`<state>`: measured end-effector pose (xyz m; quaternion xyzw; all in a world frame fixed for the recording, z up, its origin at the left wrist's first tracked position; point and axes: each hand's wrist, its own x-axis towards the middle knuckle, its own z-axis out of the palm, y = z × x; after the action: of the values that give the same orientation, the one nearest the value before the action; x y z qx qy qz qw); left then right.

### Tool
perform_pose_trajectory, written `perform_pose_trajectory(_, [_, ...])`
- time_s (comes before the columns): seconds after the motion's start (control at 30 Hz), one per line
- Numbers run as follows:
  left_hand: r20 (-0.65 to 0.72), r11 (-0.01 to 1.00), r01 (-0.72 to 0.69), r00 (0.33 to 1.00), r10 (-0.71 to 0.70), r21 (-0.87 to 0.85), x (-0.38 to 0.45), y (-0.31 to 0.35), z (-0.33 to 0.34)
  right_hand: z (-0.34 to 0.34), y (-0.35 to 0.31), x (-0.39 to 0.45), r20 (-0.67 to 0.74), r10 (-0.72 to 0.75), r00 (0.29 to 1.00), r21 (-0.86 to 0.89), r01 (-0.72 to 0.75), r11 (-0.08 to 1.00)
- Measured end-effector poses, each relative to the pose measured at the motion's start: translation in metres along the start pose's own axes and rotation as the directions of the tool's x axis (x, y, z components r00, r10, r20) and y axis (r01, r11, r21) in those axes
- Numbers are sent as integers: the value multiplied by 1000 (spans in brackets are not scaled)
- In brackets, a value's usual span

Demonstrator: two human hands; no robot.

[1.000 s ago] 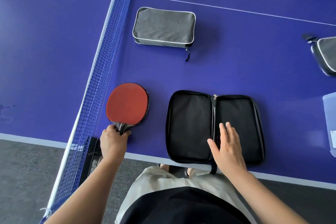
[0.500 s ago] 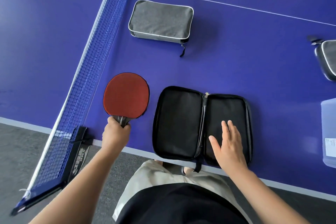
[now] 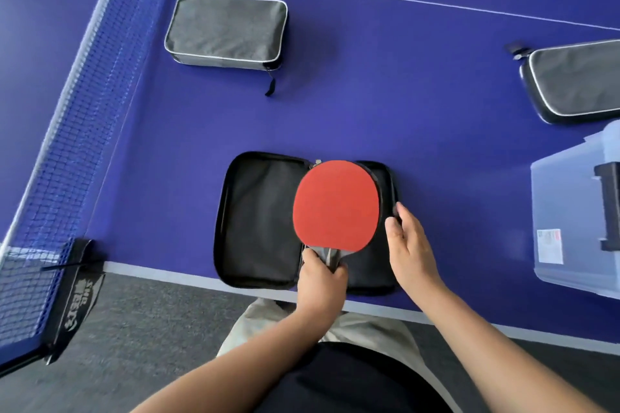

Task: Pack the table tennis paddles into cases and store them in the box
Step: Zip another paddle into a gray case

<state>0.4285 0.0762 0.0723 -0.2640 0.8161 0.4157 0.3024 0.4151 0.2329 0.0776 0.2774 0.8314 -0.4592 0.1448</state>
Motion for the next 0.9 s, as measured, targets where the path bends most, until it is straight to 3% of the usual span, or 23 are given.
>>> perform_pose_trajectory(0.43, [-19, 1000, 9, 1000, -9, -5, 6, 22, 62, 5, 18, 38, -2, 53, 999, -38, -53, 998])
perform_pose_trajectory(0.7, [-89, 968, 19, 996, 3, 252, 14, 20, 62, 9, 21, 42, -36, -14, 999, -138, 9, 990])
perform_pose_trajectory(0.9, [-13, 984, 72, 997, -70, 164, 16, 22, 54, 8, 22, 43, -50, -46, 998, -149, 38, 988])
